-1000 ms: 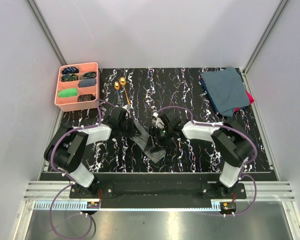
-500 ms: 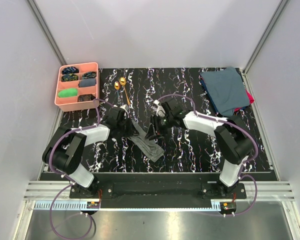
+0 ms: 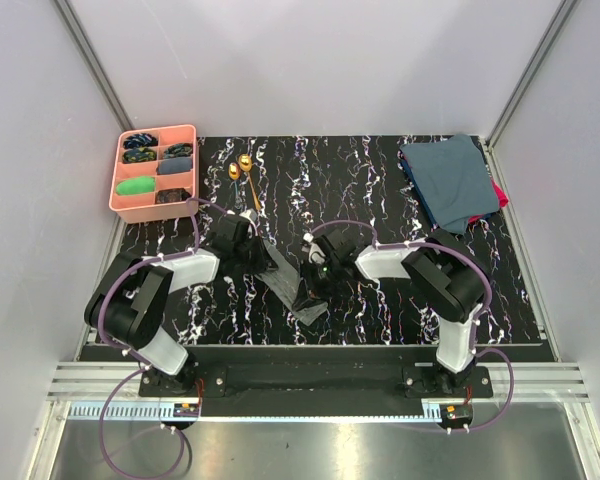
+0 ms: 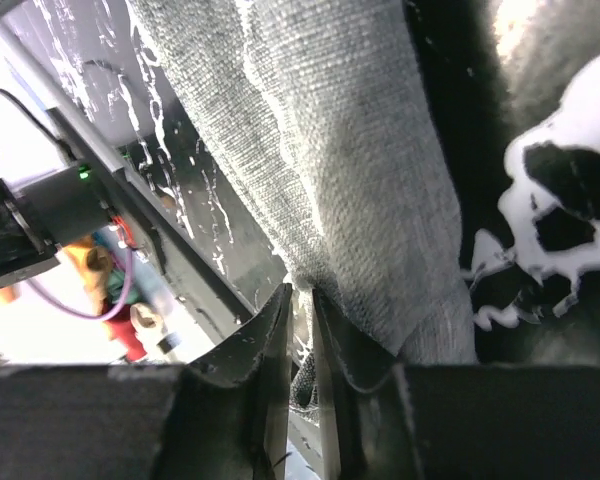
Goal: Fold the napkin into a case and place the utensils inside
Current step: Stuff the top corner of the smaller-rectangle-folded napkin into the folded napkin.
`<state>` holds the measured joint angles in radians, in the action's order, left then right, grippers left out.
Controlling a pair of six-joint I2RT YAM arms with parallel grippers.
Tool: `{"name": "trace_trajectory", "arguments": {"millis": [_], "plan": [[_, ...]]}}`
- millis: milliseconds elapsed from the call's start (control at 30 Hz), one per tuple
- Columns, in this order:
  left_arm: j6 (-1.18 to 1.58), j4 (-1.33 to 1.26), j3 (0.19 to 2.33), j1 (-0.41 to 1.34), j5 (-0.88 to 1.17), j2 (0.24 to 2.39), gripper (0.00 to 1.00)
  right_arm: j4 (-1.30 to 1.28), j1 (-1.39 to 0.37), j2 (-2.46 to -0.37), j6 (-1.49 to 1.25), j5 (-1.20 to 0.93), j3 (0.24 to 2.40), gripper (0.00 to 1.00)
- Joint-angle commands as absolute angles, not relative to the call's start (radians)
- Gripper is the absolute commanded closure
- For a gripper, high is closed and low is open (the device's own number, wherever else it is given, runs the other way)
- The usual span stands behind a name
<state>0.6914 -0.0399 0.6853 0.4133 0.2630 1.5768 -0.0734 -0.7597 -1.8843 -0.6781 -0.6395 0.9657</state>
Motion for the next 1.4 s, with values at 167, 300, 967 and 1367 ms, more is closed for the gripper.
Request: {"name": "trace_trajectory", "arguments": {"millis": [167,300,967,1367], "plan": [[0.659,0.017,0.739,0.403,0.305,1.436,0.82,0.031,-0.746,-1.928,-0.701,-0.554,0.879,0.8],[0.703,0.005,0.723,0.419,0.345,1.397,0.83,0.106,-0.741,-1.878,-0.787,-0.502,0.799,0.81],[0.647,-0.031,0.857,0.543,0.276,1.669,0.94,-0.029,-0.637,-1.516,-0.597,-0.337,0.793,0.61],[0.618,0.158,0.982,0.407,0.222,1.517,0.46,-0.164,-0.615,-1.749,-0.457,-0.357,1.19,0.49]]}}
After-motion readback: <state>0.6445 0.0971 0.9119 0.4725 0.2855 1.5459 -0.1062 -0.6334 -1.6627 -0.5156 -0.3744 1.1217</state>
